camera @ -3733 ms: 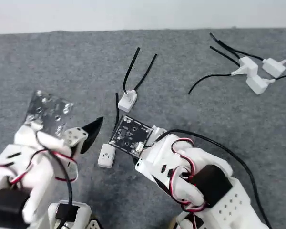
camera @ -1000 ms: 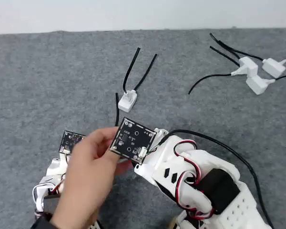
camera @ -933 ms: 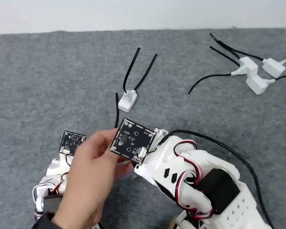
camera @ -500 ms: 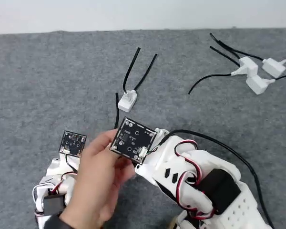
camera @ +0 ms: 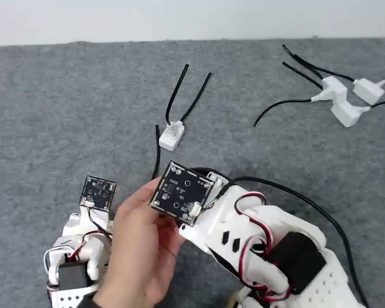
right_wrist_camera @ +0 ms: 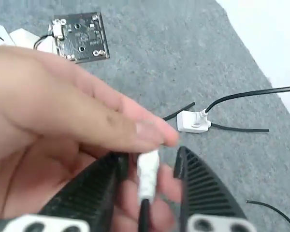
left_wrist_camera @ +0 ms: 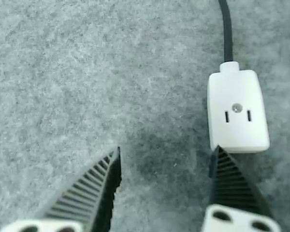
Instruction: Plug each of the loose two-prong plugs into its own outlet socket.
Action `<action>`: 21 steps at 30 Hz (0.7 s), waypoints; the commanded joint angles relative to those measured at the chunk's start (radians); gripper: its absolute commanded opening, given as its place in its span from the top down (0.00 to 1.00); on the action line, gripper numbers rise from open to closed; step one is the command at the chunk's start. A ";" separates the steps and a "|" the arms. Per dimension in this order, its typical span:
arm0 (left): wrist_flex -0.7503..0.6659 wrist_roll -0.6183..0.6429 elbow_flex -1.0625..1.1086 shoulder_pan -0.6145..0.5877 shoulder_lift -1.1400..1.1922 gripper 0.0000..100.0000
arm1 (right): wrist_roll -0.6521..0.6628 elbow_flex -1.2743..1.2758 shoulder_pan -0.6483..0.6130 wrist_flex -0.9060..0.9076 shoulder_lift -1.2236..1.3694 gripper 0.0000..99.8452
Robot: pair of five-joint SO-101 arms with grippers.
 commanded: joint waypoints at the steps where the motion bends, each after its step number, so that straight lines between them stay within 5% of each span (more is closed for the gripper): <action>1: 0.002 0.006 -0.008 -0.009 -0.012 0.71 | -0.014 -0.037 0.038 -0.008 -0.012 0.93; 21: 0.002 0.006 -0.008 -0.008 -0.012 0.71 | -0.008 -0.037 0.054 -0.008 -0.012 0.99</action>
